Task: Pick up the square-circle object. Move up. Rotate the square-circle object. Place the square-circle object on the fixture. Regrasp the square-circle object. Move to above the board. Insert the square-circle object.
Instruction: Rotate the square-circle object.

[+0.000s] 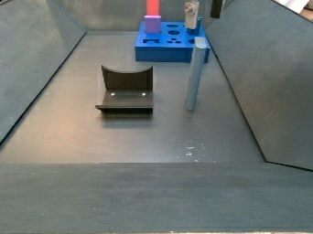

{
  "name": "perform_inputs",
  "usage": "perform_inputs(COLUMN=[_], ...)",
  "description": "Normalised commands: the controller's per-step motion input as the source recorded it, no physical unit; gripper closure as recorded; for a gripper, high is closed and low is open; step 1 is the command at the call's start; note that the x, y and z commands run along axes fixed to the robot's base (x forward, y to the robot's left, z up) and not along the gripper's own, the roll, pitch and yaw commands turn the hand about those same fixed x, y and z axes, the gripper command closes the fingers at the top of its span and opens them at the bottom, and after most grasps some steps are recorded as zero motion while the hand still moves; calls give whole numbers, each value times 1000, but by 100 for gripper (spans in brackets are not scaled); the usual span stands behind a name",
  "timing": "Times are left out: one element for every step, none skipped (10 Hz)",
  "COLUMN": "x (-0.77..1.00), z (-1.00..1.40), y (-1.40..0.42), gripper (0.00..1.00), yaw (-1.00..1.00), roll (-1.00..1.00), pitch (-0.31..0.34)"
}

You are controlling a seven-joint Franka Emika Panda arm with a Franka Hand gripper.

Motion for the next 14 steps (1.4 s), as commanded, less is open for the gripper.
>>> perform_inputs(x=[33, 33, 33, 34, 34, 34, 34, 34, 34, 34, 34, 34, 34, 34], z=[-19, -19, -18, -18, -18, -18, -18, -18, -18, -18, -17, -17, -17, -17], y=[-4, -4, -4, -4, -4, -4, -4, -4, -4, -4, -4, -4, -4, -4], gripper=[0, 0, 0, 0, 0, 0, 0, 0, 0, 0, 0, 0, 0, 0], yaw=[1000, 1000, 1000, 1000, 1000, 1000, 1000, 1000, 1000, 1000, 1000, 1000, 1000, 1000], roll=[-17, -17, -18, -18, -19, -20, -21, -21, -22, -23, -24, -25, -26, -28], pitch=[7, 8, 8, 8, 8, 9, 9, 9, 10, 10, 10, 11, 11, 12])
